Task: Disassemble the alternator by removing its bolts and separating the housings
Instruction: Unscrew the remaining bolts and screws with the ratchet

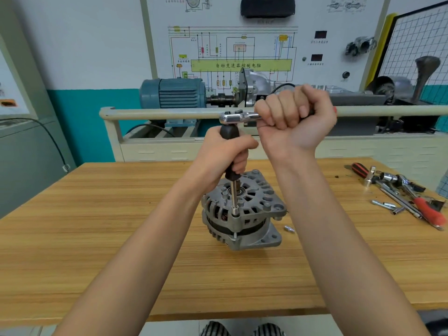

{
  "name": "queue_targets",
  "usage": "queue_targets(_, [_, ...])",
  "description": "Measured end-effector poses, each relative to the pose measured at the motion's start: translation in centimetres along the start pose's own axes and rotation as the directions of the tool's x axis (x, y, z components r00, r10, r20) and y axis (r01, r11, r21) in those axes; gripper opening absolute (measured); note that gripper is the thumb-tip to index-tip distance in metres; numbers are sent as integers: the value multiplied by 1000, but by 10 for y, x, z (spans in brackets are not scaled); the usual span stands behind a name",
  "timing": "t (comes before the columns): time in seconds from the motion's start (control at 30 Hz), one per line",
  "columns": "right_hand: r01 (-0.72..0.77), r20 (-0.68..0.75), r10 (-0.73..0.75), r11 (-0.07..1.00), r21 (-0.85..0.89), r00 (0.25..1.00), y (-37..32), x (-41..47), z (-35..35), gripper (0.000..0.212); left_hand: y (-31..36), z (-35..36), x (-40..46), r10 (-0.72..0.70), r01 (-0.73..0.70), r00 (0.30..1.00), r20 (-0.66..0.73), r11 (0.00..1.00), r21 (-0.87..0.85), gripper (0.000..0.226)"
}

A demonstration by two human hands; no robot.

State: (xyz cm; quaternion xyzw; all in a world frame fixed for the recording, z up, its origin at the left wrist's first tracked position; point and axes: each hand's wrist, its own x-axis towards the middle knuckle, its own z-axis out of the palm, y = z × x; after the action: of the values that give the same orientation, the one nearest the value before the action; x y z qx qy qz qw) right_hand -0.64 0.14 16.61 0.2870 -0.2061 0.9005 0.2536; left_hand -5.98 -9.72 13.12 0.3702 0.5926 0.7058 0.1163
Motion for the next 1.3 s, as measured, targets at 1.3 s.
queue_targets(1.3, [109,43,-107,993,-43,993,14,-12,-3,44,3,5,-2,-89,86,994,-58,995,-41,60])
